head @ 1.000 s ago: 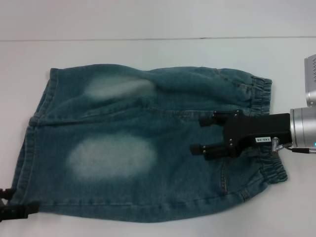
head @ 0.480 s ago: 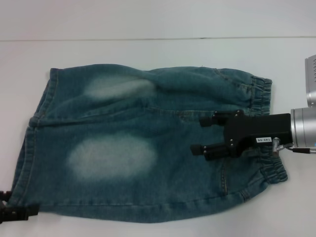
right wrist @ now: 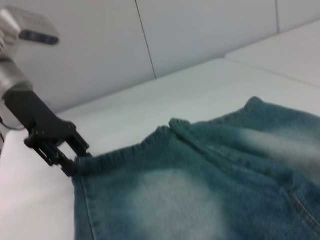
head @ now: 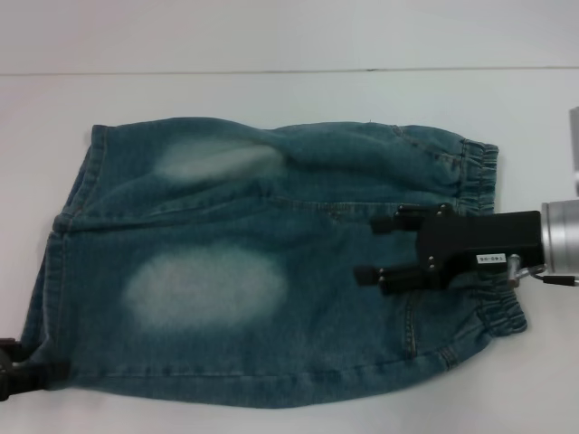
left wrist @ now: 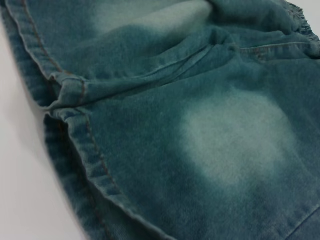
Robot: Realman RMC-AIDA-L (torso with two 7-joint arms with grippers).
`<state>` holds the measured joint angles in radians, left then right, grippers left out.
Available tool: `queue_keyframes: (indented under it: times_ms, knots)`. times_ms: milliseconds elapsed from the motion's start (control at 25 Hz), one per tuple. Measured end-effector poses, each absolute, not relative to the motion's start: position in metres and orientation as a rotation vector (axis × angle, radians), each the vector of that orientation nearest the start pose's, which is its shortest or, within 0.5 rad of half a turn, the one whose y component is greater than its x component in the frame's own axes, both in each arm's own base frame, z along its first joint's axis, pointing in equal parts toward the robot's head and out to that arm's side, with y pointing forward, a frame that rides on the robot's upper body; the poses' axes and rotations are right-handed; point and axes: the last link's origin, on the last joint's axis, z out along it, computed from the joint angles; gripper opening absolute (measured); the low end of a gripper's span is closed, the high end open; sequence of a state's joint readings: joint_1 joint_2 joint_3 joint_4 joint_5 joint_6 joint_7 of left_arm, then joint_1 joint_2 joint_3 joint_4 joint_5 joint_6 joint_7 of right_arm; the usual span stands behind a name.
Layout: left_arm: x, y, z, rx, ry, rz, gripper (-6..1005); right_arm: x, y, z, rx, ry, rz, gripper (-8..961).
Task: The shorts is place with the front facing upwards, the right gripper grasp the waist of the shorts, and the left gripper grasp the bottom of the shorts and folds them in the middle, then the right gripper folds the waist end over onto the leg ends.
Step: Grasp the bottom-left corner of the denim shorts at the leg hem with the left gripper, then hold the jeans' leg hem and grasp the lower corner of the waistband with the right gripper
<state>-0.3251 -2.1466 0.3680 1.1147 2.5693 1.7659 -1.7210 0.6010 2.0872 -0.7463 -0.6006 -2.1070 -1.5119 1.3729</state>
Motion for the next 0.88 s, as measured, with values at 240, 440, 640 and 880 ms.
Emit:
queue_keyframes:
  times_ms: [240, 440, 640, 880]
  knots:
    - [-0.352, 0.242, 0.062, -2.500, -1.271, -0.157, 517, 0.257, 0.321, 0.017, -2.739, 0.692, 0.827, 916]
    - [-0.351, 0.245, 0.056, -2.506, -1.278, -0.201, 219, 0.288, 0.304, 0.072, -2.506, 0.897, 1.023, 916]
    - [-0.346, 0.246, 0.055, -2.520, -1.259, -0.204, 62, 0.323, 0.286, 0.105, -2.310, 1.193, 1.029, 916]
    - [-0.341, 0.248, 0.058, -2.528, -1.234, -0.192, 39, 0.350, 0.274, 0.114, -2.183, 1.662, 0.878, 916]
